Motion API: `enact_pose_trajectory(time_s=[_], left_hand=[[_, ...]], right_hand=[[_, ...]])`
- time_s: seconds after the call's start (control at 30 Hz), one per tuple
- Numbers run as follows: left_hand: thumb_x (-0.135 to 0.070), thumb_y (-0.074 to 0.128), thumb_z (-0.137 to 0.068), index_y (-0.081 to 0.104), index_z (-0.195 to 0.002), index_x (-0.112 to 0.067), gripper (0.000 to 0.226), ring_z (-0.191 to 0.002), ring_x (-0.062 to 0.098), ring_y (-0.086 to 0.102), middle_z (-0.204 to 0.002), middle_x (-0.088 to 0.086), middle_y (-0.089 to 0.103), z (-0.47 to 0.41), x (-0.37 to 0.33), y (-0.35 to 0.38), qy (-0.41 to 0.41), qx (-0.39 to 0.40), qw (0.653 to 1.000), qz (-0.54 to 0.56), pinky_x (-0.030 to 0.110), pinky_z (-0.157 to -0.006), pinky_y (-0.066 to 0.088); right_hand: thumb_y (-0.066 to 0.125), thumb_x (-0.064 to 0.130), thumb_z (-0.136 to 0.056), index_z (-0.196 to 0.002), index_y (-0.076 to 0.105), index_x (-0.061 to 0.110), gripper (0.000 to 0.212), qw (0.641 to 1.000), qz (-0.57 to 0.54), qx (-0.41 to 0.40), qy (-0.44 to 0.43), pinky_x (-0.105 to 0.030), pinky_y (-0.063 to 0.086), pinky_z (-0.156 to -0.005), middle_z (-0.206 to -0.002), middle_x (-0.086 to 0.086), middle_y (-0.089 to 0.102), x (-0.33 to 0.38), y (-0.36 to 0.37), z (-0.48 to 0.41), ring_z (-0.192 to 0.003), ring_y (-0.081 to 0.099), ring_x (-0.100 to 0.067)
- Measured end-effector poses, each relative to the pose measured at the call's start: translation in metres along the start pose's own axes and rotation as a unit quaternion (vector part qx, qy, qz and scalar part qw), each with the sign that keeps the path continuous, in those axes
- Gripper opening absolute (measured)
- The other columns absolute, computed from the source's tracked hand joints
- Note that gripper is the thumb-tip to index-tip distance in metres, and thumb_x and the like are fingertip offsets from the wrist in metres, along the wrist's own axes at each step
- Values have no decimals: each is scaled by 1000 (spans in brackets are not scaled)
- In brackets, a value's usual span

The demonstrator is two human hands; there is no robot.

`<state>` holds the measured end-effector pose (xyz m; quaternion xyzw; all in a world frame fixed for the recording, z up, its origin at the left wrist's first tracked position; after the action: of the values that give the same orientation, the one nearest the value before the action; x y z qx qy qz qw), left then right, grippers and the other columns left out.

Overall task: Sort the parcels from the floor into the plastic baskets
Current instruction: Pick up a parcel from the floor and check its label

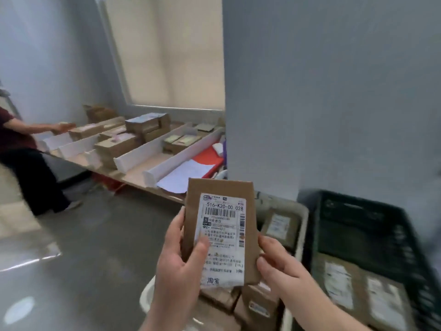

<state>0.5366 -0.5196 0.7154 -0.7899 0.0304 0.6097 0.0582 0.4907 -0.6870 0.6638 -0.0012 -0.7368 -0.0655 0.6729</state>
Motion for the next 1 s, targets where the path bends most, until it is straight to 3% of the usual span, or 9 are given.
enact_pose_trajectory(time_s=[0.1,0.27,0.33,0.4,0.53,0.67,0.8,0.9,1.0], left_hand=[[-13,59,-89,47,-124,-48,51,-90,7,69,-102,-17,70,-22,19,77,-29,118,992,40,20,-63,56],[-19,60,-88,40,-123,-56,54,-88,3,68,-99,-26,66,-28,43,185,-64,270,959,55,20,-61,56],[-20,60,-88,38,-114,-64,55,-90,-2,66,-100,-29,64,-26,56,218,-69,302,949,64,17,-61,55],[-19,59,-89,37,-111,-65,55,-90,-2,66,-101,-29,64,-23,67,248,-76,329,939,66,17,-61,55],[-16,57,-91,39,-115,-60,54,-91,0,67,-104,-25,67,-18,90,311,-109,370,920,67,16,-62,54],[-21,57,-91,32,-116,-66,57,-91,-10,62,-102,-35,61,-26,121,375,-125,374,918,45,9,-60,51],[-29,58,-90,18,-107,-83,70,-88,-17,60,-96,-45,58,-51,171,448,-180,369,912,2,4,-55,47],[-27,60,-90,7,-125,-74,79,-85,-7,65,-102,-37,60,-74,220,500,-223,367,903,-21,9,-53,49],[-29,58,-91,-2,-137,-63,83,-98,4,60,-121,-22,54,-93,272,541,-267,365,890,-56,26,-71,52]], right_hand=[[51,12,-95,-94,62,65,54,993,1,-113,19,-14,50,-87,-105,32,58,-5,-64,15,-105,58,8],[50,1,-93,-91,68,56,58,965,-2,-258,47,-10,49,-79,-113,23,58,-6,-143,55,-98,61,10],[50,1,-92,-98,60,53,53,952,5,-301,50,-5,47,-73,-117,21,55,-9,-169,67,-92,58,19],[49,2,-94,-105,53,50,50,943,24,-325,67,-3,47,-78,-119,22,52,-16,-189,75,-95,53,23],[47,4,-96,-108,50,51,49,930,48,-355,86,-4,43,-88,-122,23,51,-26,-241,85,-101,51,22],[45,3,-96,-118,52,45,47,923,24,-369,110,-30,42,-105,-129,5,57,-49,-310,78,-116,56,-7],[45,1,-96,-123,52,40,48,930,-3,-342,131,-27,50,-95,-128,2,58,-83,-389,37,-112,61,-9],[42,4,-98,-117,51,45,46,928,-22,-325,181,-28,55,-87,-116,8,67,-127,-445,-5,-104,65,-9],[37,10,-101,-118,53,44,42,915,-29,-323,241,-25,57,-72,-93,19,71,-183,-488,-45,-91,67,-5]])
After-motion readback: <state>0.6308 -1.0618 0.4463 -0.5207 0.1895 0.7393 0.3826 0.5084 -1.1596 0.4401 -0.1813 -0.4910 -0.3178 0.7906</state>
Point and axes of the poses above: each hand's wrist, its own z-axis away from the middle knuckle, its own y-axis out of the palm, x = y × z, the point moved 10 cm from there along -z, towards the middle knuckle
